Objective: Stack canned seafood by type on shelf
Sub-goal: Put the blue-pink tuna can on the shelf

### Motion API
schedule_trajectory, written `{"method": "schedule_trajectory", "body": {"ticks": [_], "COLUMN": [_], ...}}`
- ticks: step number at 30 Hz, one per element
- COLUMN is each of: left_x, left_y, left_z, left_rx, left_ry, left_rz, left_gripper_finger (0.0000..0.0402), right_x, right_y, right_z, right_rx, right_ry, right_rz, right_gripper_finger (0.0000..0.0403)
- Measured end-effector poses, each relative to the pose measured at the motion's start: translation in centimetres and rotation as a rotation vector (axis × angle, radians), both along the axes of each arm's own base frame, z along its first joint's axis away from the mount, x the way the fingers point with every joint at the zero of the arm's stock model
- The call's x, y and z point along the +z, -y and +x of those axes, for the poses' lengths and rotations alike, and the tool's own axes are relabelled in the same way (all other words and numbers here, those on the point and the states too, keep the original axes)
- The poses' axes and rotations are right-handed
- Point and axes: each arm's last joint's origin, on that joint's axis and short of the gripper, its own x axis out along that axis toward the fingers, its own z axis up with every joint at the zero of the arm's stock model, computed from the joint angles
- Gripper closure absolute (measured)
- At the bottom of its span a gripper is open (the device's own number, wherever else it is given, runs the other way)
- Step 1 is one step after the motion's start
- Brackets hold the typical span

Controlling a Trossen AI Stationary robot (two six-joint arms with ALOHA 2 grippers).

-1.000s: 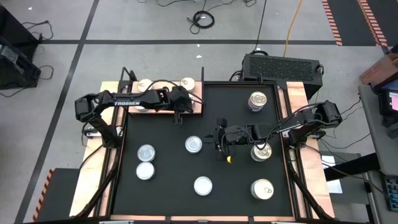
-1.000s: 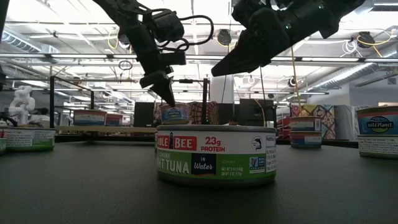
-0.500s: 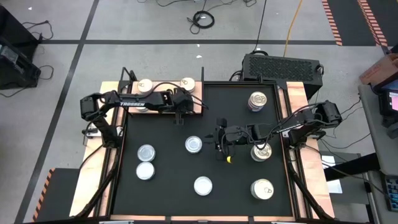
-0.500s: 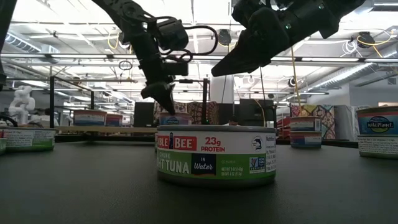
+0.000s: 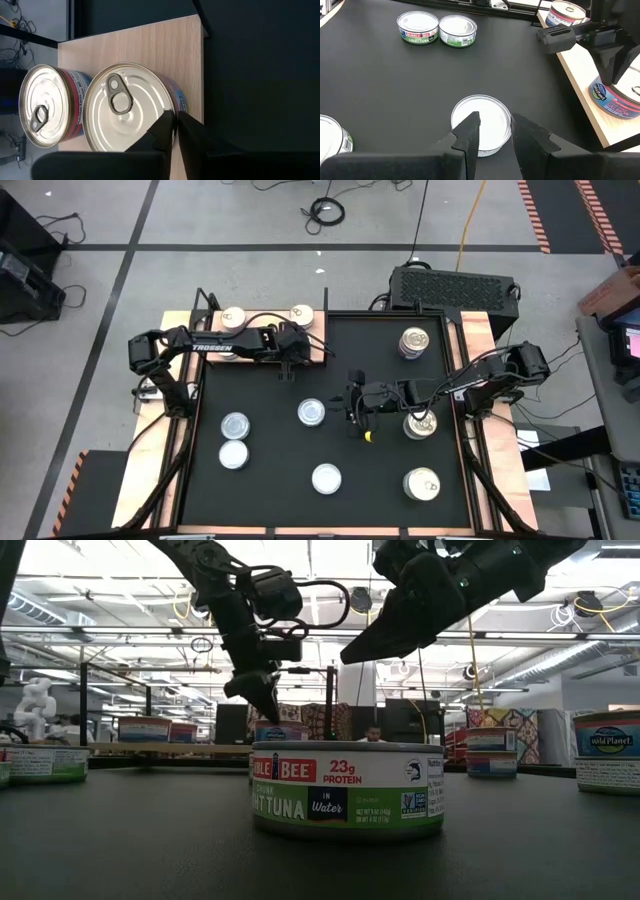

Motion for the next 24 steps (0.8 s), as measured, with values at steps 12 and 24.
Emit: {"method": "schedule_trajectory", "body": {"ticks": [12,24], "left_x": [3.2,11.5], "left_y": [0.6,2.5], "left_z": [-0.6,-4.5], "left_rx": [-0.005,0.097], "left_ry": [0.104,0.419], "left_rz": [0.029,0.012], "left_gripper_finger": [0.0329,0.0329], "right_x": [0.0,-0.7], "right_y": [0.0,0.0], "right_z": [0.0,-0.4], "right_rx": [0.000,-0.019], "right_ry": [-0.003,-0.086], "right_rz": [0.000,0.022], "right_gripper_finger": [0.0298,0.0298]}}
